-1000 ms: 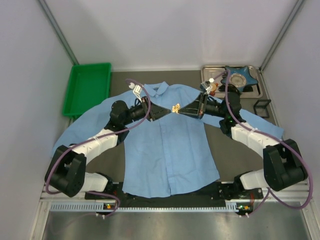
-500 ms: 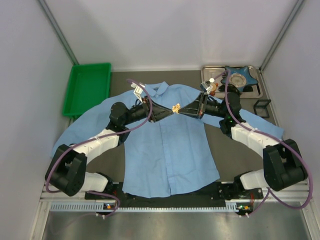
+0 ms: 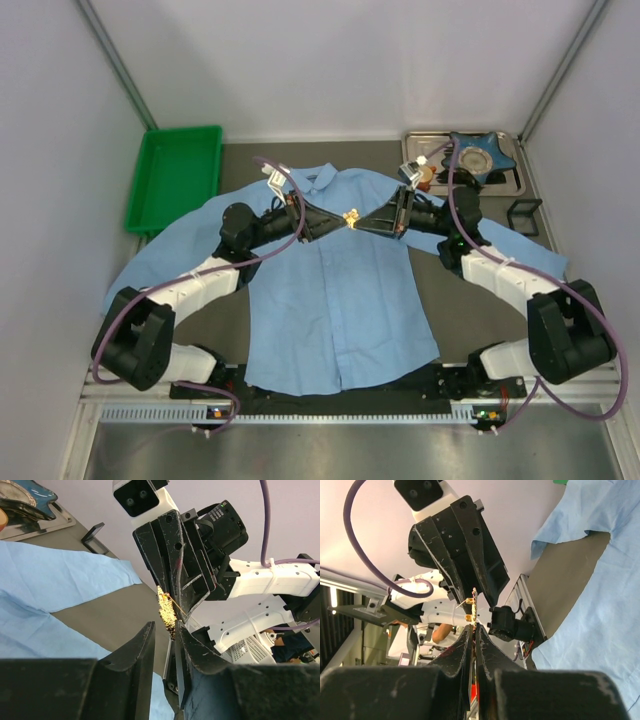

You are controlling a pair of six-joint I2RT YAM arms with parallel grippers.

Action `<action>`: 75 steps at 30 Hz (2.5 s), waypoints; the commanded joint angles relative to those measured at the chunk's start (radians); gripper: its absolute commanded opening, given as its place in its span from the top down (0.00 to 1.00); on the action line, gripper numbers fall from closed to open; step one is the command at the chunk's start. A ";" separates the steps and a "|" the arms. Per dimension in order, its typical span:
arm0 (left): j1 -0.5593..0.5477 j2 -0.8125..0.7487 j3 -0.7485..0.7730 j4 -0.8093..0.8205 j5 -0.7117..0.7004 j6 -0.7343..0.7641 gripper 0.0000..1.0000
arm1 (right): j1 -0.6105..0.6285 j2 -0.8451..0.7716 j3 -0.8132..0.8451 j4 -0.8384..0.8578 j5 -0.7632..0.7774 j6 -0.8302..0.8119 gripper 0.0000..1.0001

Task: Pin the brooch onto the clothing

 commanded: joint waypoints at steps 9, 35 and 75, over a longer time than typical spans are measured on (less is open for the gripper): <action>0.010 0.000 0.049 0.008 0.183 0.152 1.00 | -0.006 -0.069 0.105 -0.180 -0.118 -0.257 0.57; -0.214 0.072 0.708 -1.913 0.186 1.957 1.00 | 0.177 -0.297 0.240 -1.147 0.015 -1.512 0.60; -0.214 0.079 0.693 -1.874 0.219 1.900 1.00 | 0.342 -0.218 0.157 -0.877 0.159 -1.267 1.00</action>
